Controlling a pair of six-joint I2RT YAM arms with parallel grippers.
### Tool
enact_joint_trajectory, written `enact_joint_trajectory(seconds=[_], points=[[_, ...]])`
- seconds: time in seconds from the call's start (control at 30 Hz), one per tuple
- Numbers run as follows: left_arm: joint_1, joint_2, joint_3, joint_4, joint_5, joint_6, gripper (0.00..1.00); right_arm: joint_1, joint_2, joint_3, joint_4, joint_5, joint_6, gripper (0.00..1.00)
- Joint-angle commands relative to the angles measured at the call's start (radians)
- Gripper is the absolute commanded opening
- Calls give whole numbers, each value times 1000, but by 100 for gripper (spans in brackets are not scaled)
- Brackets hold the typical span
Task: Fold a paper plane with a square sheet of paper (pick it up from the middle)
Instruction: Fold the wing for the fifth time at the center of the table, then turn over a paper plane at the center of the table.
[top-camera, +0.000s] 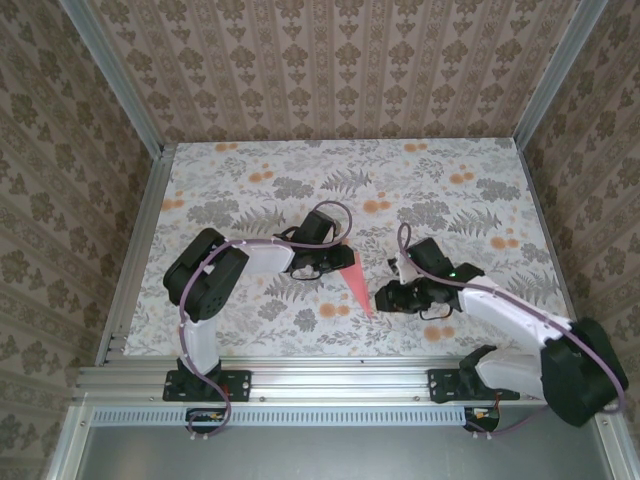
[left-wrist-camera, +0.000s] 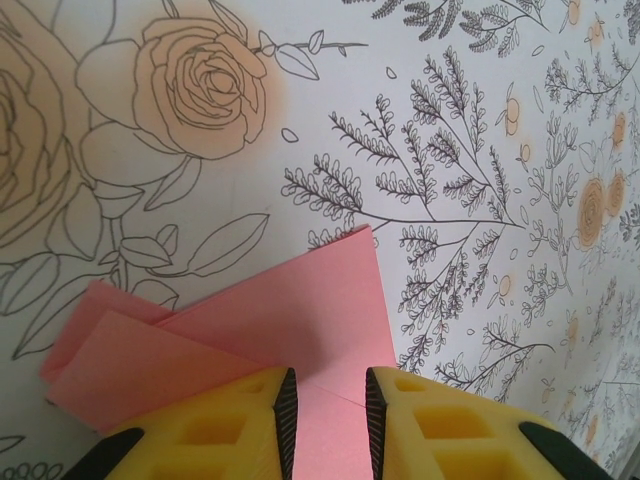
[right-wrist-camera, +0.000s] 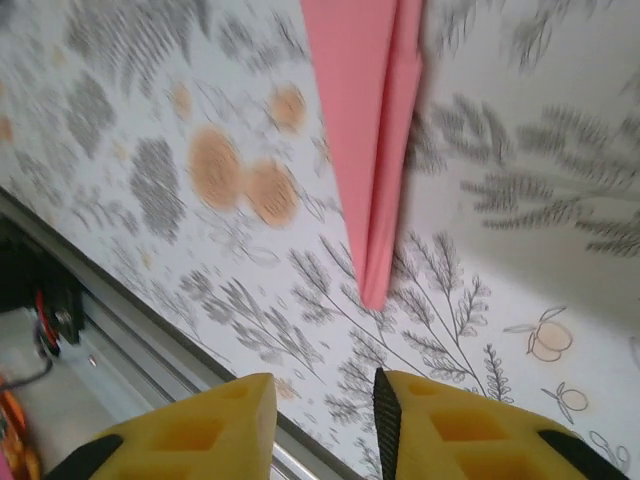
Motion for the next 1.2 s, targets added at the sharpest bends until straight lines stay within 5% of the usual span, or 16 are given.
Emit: enact_joint_trajectory(seconds=[0.0, 0.1, 0.17, 0.2, 0.47, 0.87, 1.17], points=[[5, -21, 19, -95, -31, 39, 28, -10, -129, 65, -75, 193, -42, 45], [5, -39, 22, -106, -29, 49, 28, -25, -237, 59, -49, 323, -38, 65], [3, -52, 22, -110, -29, 52, 29, -43, -281, 35, -6, 357, -10, 97], [3, -57, 24, -111, -29, 53, 29, -53, -295, 18, 17, 355, 11, 100], [-19, -99, 93, -235, -60, 94, 38, -105, -151, -61, 209, 214, 103, 100], [-179, -171, 288, -740, -397, 35, 73, -112, -70, -106, 217, 337, 178, 100], [-227, -24, 387, -830, -446, -110, 75, -122, 3, -85, 212, 340, 209, 100]])
